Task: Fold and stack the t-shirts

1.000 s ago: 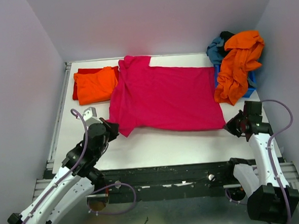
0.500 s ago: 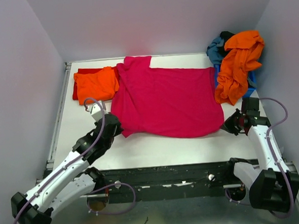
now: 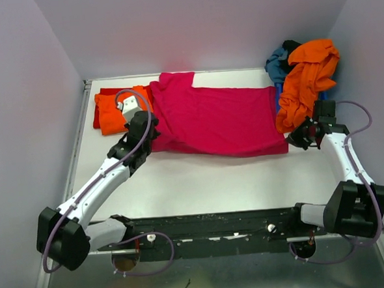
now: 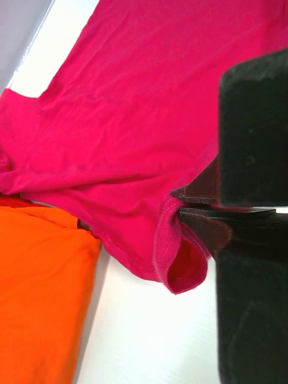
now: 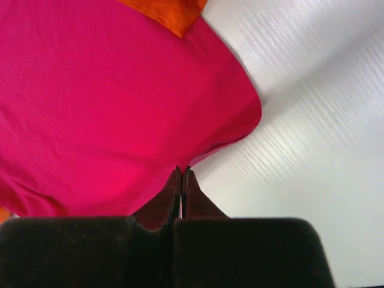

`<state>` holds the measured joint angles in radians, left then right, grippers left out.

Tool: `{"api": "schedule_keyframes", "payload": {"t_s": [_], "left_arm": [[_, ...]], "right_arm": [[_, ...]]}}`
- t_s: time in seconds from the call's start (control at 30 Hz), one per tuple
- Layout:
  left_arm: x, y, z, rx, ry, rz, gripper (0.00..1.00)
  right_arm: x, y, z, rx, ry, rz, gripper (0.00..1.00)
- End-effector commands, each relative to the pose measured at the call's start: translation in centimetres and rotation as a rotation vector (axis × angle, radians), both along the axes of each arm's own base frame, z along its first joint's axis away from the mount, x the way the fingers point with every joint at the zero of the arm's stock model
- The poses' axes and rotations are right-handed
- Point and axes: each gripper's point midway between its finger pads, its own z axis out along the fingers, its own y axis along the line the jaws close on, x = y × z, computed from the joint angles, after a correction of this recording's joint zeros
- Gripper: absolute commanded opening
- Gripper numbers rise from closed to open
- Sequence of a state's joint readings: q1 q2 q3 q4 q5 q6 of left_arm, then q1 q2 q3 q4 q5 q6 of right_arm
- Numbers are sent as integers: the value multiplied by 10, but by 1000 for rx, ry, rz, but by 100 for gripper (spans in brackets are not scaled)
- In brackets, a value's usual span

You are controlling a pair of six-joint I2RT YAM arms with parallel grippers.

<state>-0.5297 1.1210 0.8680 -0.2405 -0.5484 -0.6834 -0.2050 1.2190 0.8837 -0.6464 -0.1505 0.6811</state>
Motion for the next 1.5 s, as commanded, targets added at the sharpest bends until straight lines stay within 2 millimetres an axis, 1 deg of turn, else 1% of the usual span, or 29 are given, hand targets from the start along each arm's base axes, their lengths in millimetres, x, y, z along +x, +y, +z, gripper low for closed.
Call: {"api": "schedule_keyframes", "payload": {"t_s": [0.0, 0.1, 0.2, 0.3, 0.4, 0.57, 0.7, 0.77, 0.97, 1.07, 1.17, 1.47], "left_arm": [[37, -9, 25, -4, -64, -47, 0], [59, -14, 31, 30, -73, -51, 0], [78, -22, 30, 60, -74, -70, 0], [96, -35, 27, 84, -58, -113, 0], [110, -45, 18, 116, -9, -141, 0], [125, -51, 7, 157, 19, -163, 0], [137, -48, 1, 206, 57, -158, 0], [143, -46, -3, 218, 68, -149, 0], [152, -39, -10, 209, 77, -131, 0], [157, -39, -13, 210, 84, -133, 0], [163, -38, -15, 209, 87, -132, 0], [181, -47, -22, 199, 101, -155, 0]], "right_arm": [[24, -14, 2, -21, -6, -64, 1], [35, -19, -7, -16, 23, -94, 1], [43, -21, -13, -8, 44, -109, 1], [50, -24, -16, -11, 44, -130, 1], [56, -28, -19, -18, 49, -144, 1], [62, -32, -23, -33, 54, -156, 1], [64, -34, -30, -36, 75, -161, 1], [67, -37, -30, -41, 79, -170, 1], [78, -37, -29, -28, 67, -176, 1], [80, -41, -30, -42, 83, -185, 1], [85, -42, -27, -45, 74, -187, 1], [96, -45, -34, -41, 89, -187, 1]]}}
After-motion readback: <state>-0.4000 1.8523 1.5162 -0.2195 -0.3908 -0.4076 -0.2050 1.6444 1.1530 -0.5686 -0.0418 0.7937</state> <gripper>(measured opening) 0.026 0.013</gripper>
